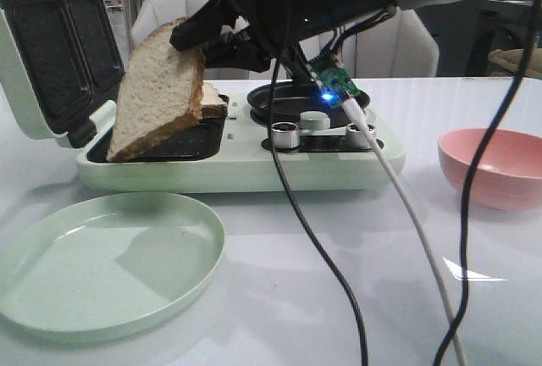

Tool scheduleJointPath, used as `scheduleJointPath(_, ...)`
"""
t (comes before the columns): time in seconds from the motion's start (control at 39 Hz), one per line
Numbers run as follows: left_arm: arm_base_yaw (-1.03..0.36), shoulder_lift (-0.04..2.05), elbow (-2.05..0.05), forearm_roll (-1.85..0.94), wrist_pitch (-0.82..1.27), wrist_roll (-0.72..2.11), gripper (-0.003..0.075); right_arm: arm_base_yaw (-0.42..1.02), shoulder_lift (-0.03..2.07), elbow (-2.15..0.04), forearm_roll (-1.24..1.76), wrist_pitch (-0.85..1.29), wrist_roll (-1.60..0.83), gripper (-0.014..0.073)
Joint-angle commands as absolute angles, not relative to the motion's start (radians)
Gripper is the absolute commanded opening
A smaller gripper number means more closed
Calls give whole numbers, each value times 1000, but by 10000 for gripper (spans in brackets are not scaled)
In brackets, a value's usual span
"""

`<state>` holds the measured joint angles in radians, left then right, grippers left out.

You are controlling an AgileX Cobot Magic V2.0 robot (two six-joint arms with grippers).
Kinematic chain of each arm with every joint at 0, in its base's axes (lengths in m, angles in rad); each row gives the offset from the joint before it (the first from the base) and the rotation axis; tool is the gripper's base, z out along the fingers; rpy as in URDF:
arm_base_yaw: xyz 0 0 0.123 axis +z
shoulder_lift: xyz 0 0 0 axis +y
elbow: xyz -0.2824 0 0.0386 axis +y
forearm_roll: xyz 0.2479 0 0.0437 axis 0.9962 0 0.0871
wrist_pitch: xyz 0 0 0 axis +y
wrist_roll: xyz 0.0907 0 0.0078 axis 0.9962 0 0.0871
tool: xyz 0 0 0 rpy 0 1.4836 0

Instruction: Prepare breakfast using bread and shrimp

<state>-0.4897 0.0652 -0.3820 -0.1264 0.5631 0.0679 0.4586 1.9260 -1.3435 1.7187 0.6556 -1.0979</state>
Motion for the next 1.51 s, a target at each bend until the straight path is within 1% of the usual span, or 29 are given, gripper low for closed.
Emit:
scheduleJointPath(0.0,-490,79,-409,-135,489,57,617,458,1924,-1440,1765,693,-1113,222)
scheduleJointPath(0.15,-490,79,-409,-135,489,57,617,458,2013,-1538,1766,714,-1112,222)
scheduleJointPath(0.31,-490,79,-409,-135,489,57,617,458,2074,-1608,1766,685,-1112,231)
scheduleJointPath(0.41,-490,79,-409,-135,489,57,617,458,2095,-1623,1766,637,-1112,285)
scheduleJointPath(0.61,-490,79,-409,-135,489,57,617,458,2097,-1625,1751,572,-1117,500)
scheduleJointPath(0.67,-490,79,-409,-135,489,57,617,458,2095,-1625,1734,574,-1123,530)
scheduleJointPath(0.9,-490,79,-409,-135,489,57,617,453,2047,-1625,1579,541,-1108,533)
scheduleJointPath(1.0,-490,79,-409,-135,489,57,617,447,1985,-1625,1407,537,-998,533)
scheduleJointPath(1.18,-490,79,-409,-135,489,57,617,442,1855,-1625,991,544,-748,531)
scheduleJointPath(1.38,-490,79,-409,-135,489,57,617,442,1687,-1625,589,643,-527,531)
scheduleJointPath(1.49,-490,79,-409,-135,489,57,617,442,1615,-1625,375,696,-377,531)
